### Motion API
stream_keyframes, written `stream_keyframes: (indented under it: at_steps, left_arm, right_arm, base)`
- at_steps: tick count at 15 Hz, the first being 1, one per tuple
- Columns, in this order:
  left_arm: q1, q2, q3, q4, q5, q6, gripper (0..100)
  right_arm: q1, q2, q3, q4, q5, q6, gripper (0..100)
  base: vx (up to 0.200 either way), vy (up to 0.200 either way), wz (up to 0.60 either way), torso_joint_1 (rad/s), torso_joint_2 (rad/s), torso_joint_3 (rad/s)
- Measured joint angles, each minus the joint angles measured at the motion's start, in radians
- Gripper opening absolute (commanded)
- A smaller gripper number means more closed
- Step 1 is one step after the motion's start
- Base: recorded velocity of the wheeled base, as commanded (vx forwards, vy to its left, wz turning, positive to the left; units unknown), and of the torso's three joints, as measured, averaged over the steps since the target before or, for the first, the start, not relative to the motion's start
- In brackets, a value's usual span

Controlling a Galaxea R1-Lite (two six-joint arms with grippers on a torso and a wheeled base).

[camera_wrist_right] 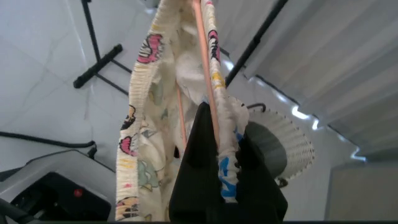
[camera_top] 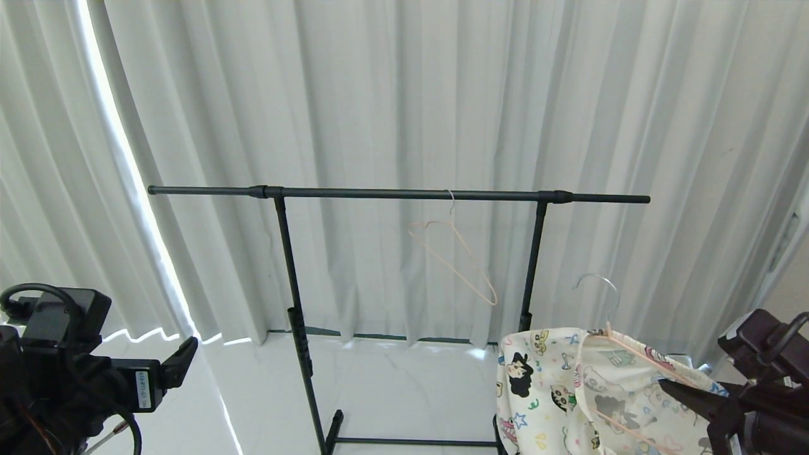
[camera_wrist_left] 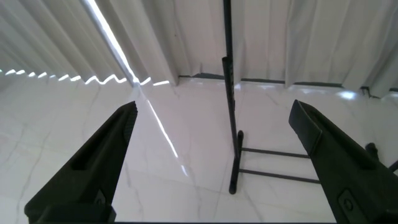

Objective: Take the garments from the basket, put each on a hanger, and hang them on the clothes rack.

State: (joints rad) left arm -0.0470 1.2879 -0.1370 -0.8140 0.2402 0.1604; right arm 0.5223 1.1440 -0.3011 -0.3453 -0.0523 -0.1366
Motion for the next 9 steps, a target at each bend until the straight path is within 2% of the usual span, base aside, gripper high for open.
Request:
stream_keyframes:
  at_steps: [6,9]
  left_arm:
    - [-0.009,-0.023,0.012,0.000,0.002,0.003,100]
    - [-0.010,-0.025,0.010,0.000,0.002,0.004,100]
  right_arm:
    - [-0.069,-0.003,0.001,0.141,-0.021,0.075,0]
    - [-0.120,0.000,-0.003,0.159,-0.039,0.178,0]
  base:
    - [0.000,0.000,0.00,0.000,0.00,0.000]
    - [0.000,0.000,0.00,0.000,0.00,0.000]
